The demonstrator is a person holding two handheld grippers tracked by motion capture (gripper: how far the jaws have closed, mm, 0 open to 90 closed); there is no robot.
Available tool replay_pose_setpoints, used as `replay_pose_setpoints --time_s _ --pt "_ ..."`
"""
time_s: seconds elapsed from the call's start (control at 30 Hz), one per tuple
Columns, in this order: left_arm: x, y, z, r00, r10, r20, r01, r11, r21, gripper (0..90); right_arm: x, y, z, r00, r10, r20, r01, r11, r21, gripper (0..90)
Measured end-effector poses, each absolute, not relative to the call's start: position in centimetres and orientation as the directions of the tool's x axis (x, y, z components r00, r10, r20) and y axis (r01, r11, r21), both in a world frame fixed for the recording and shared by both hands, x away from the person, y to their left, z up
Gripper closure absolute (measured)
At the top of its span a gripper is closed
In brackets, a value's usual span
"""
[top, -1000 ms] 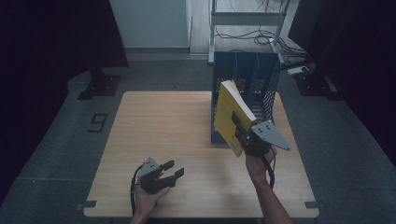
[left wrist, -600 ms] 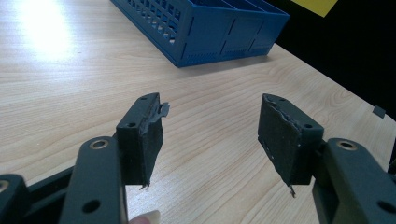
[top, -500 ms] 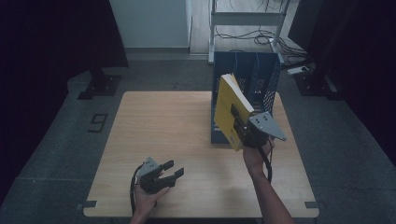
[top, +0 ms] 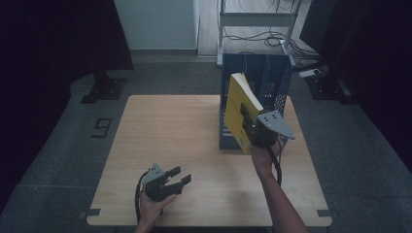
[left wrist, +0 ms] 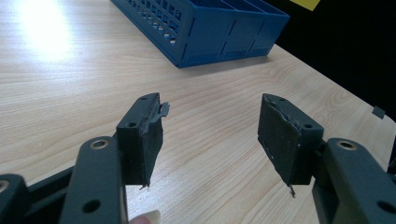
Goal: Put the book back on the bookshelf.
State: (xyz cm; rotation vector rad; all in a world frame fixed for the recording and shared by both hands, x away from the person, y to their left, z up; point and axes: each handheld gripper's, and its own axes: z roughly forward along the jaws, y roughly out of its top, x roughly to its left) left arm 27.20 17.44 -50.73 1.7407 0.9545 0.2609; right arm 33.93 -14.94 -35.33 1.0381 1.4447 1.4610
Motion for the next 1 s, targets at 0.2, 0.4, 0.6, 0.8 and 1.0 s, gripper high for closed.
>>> replay_pose_setpoints --time_s 0.2,0.4,0.6,0.8,1.0 --pt "27.2 17.5 -50.7 0.651 0.706 -0.277 0.472 -0.091 0.877 40.4 34.5 -15.1 -35.3 -0.316 0.949 0.006 0.000 -0.006 1.000 74.7" --pt "27.2 17.5 -50.7 0.650 0.707 -0.278 0.474 -0.092 0.876 40.4 35.2 -15.1 -35.0 -0.305 0.953 0.003 0.005 -0.001 1.000 74.7" --pt "27.2 17.6 -50.7 0.649 0.708 -0.279 0.474 -0.088 0.876 40.4 35.9 -14.9 -34.6 -0.303 0.953 0.012 0.001 -0.012 1.000 74.7" --pt "27.3 17.7 -50.7 0.648 0.708 -0.282 0.474 -0.085 0.876 40.4 36.6 -14.6 -34.4 -0.295 0.956 0.001 0.004 0.000 1.000 74.7" --pt "27.2 17.6 -50.7 0.648 0.708 -0.281 0.474 -0.086 0.876 40.4 37.3 -14.3 -34.6 -0.288 0.958 0.001 0.014 0.003 1.000 74.7"
